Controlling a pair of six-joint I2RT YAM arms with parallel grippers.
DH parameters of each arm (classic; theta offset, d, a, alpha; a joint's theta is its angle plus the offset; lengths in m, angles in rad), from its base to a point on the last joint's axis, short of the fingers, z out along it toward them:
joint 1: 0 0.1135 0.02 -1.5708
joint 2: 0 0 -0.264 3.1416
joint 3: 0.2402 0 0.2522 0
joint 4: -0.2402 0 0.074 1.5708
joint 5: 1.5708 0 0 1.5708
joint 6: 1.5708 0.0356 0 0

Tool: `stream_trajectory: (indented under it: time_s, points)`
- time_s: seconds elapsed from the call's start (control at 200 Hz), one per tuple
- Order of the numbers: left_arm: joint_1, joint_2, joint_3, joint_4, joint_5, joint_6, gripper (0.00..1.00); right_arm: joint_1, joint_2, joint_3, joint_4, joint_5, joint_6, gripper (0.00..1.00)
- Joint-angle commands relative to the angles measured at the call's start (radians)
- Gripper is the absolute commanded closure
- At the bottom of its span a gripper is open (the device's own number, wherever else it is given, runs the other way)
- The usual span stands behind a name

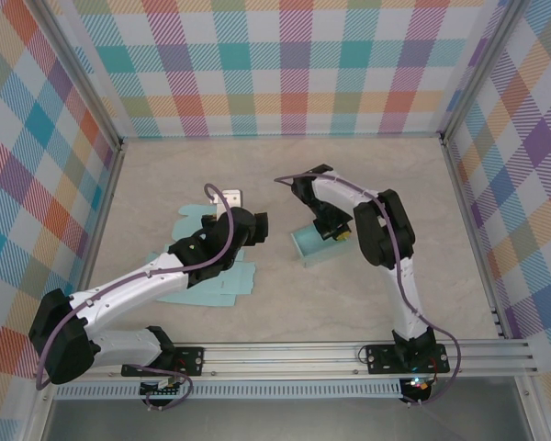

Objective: Fold the paper box

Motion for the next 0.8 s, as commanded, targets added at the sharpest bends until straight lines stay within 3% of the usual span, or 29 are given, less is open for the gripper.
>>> stream_trajectory:
  time_s: [0.0,0.265,0.565,0.795]
  points:
    - [0.011,-0.013,-0.012,0.020,-0.027,0.016,0.00,0.002,0.104,-0.036,0.204,0.047,0.087,1.00]
    - [0.010,-0.016,-0.015,0.013,-0.048,0.008,0.00,0.021,0.071,-0.084,0.270,0.046,0.089,0.99]
    - [0.011,-0.031,-0.022,0.008,-0.045,0.011,0.00,0.033,-0.085,-0.125,0.254,0.016,0.056,0.56]
    - [0.015,-0.005,-0.014,-0.005,-0.032,0.016,0.07,0.033,-0.220,-0.139,0.255,-0.020,0.037,0.32]
